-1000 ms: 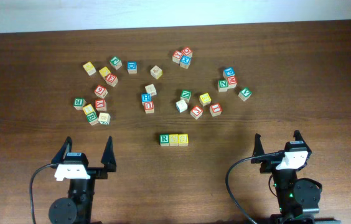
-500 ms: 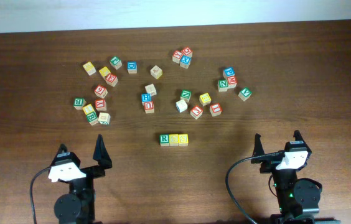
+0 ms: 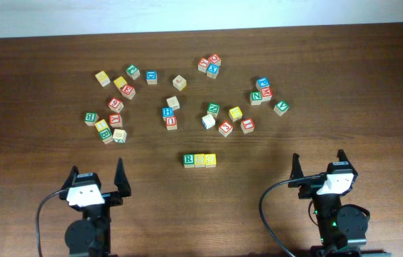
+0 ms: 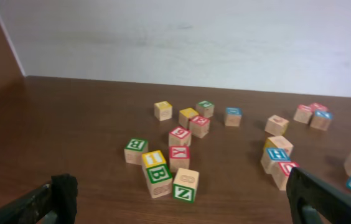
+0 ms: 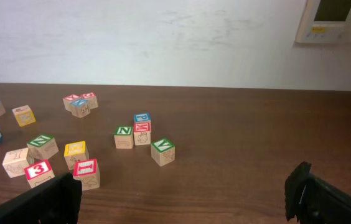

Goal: Spell out RSS

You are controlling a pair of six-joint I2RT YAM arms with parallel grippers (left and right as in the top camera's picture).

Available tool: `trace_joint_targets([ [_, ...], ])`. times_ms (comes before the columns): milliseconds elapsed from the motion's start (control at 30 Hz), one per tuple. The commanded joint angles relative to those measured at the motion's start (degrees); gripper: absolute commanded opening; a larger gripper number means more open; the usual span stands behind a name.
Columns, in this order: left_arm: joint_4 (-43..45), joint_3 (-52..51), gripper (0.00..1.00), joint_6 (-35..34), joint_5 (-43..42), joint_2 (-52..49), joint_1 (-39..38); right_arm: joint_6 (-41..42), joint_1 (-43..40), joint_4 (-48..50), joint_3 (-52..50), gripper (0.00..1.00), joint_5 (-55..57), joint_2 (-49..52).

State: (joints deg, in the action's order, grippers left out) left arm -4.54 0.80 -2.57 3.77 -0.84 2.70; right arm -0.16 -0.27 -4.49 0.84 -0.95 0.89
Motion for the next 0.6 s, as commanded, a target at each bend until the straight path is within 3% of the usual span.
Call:
trace_joint_targets([
  [0,-0.2,-0.3,0.99,2.2,-0.3,0.6,-1.1,0.4,0.4,0.0,-0.5,0.98,0.3,-0.7],
  [567,-0.3,-0.3,0.99,1.8,-0.5,0.6,-1.1,0.4,0.4,0.0,-0.5,0.98,0.3,-0.7],
])
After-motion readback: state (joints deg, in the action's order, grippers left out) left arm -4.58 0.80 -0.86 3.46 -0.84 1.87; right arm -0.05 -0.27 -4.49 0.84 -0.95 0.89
